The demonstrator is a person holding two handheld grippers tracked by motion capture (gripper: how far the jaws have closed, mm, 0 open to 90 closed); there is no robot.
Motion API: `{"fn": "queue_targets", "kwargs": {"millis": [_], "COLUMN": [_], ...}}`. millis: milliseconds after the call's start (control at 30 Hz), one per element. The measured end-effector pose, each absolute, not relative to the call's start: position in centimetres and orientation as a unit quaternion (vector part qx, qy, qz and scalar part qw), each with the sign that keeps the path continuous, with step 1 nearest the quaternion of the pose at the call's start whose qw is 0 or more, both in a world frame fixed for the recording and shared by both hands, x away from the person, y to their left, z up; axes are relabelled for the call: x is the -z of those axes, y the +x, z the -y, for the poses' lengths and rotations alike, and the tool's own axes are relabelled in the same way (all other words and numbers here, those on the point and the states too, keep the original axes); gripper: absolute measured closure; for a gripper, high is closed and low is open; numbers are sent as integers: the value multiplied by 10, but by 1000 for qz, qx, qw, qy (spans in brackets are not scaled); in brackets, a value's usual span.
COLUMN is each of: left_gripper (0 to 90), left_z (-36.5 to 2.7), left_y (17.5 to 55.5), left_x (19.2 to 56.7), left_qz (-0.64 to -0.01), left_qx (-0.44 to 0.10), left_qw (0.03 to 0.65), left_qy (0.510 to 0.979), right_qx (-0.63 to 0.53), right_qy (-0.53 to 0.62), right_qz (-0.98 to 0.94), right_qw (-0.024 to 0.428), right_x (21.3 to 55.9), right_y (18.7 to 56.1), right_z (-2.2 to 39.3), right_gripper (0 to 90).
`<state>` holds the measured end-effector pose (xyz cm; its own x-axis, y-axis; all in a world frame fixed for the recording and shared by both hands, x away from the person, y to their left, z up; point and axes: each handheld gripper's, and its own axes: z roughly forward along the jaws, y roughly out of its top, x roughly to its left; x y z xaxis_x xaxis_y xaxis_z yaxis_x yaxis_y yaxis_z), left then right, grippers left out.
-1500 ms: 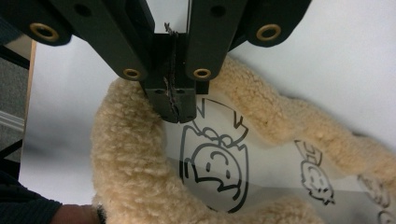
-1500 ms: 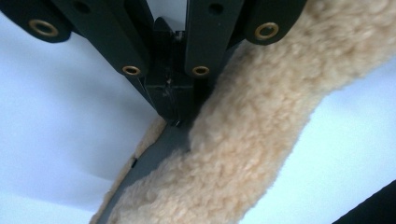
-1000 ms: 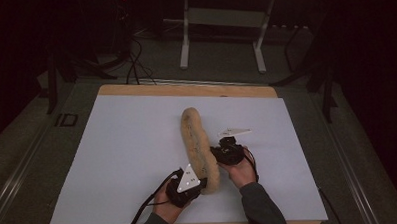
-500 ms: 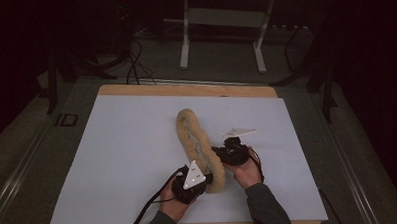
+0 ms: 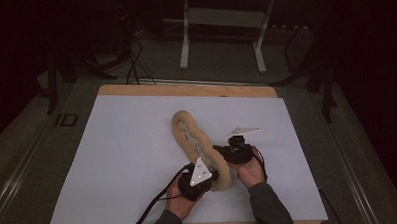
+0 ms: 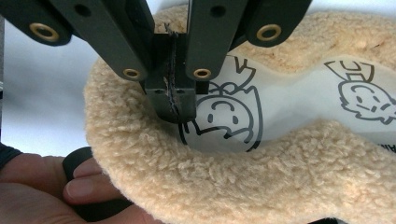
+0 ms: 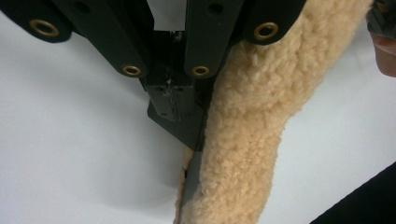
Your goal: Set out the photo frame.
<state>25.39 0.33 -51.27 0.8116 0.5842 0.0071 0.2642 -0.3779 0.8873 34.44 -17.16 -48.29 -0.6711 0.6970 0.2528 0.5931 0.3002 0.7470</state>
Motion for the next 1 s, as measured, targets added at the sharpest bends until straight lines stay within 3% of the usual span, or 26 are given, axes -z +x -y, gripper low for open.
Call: {"fn": "queue_targets", "kwargs": {"millis": [467, 1000], "left_gripper": [816, 718], "left_z": [-26, -73], "left_y": [261, 287], "left_x": [512, 506], "left_qz": [-256, -330], "left_qx": [-172, -211], "left_qw": [461, 432], "left_qy": [832, 812], "right_qx": [-441, -443], "right_qy": [401, 398], "right_qz": [-801, -800], "right_qw": [61, 76], "right_x": [478, 458], "right_y": [336, 319], "right_z": [183, 200], "right_gripper": [815, 678]}}
